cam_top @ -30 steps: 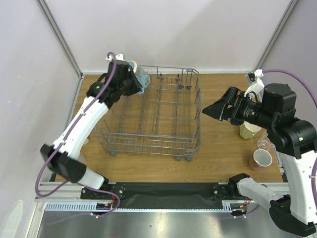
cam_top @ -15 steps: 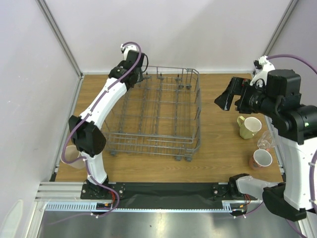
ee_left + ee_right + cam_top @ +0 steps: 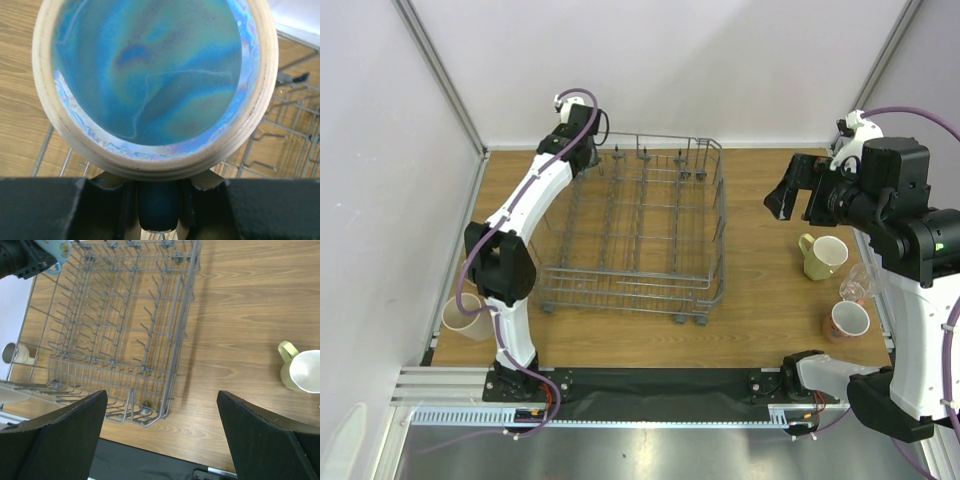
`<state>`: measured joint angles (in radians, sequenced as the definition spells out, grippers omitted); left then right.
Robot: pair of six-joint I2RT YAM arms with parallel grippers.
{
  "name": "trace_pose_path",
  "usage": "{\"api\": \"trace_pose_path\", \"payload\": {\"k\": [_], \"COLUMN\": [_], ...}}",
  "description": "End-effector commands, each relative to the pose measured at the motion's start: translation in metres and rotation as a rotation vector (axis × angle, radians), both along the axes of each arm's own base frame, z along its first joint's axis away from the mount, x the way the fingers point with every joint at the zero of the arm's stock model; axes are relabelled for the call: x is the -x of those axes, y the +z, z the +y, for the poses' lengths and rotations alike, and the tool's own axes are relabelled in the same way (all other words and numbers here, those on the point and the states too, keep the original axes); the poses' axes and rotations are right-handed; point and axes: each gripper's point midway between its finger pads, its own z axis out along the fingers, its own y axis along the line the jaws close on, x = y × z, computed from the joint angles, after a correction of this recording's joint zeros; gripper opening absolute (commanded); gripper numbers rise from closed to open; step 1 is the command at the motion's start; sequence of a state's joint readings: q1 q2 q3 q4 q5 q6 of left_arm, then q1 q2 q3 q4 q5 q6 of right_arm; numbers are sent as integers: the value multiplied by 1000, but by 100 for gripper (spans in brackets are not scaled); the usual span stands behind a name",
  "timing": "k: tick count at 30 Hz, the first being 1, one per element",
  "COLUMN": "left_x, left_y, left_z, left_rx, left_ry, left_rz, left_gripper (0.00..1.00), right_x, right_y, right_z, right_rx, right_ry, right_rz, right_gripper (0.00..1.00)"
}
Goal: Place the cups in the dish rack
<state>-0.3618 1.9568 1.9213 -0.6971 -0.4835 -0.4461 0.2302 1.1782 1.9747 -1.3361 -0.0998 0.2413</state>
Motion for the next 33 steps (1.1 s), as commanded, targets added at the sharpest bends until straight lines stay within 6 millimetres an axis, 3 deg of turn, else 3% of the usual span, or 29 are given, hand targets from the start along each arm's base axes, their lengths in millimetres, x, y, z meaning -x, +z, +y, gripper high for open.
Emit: {"api": "trace_pose_path", "payload": {"k": [1, 8, 15, 33], "left_x": [-26, -27, -21, -32], "left_y": [37, 18, -16, -52], "left_z": [3, 5, 8, 6], "left_rx": [96, 87, 84, 94], "left_ry": [32, 43, 67, 68], "left_rz": [-167, -139, -75, -7], "left_gripper": [0, 0, 0, 0], "right_x": [0, -4, -10, -13], "right_y": [8, 8, 5, 6], "right_z": [-7, -10, -9, -14], "right_rx": [16, -8, -29, -44], "right_ry": [-19, -36, -34, -59], "right_rz": [-27, -22, -10, -10], "right_gripper": [100, 100, 100, 100]}}
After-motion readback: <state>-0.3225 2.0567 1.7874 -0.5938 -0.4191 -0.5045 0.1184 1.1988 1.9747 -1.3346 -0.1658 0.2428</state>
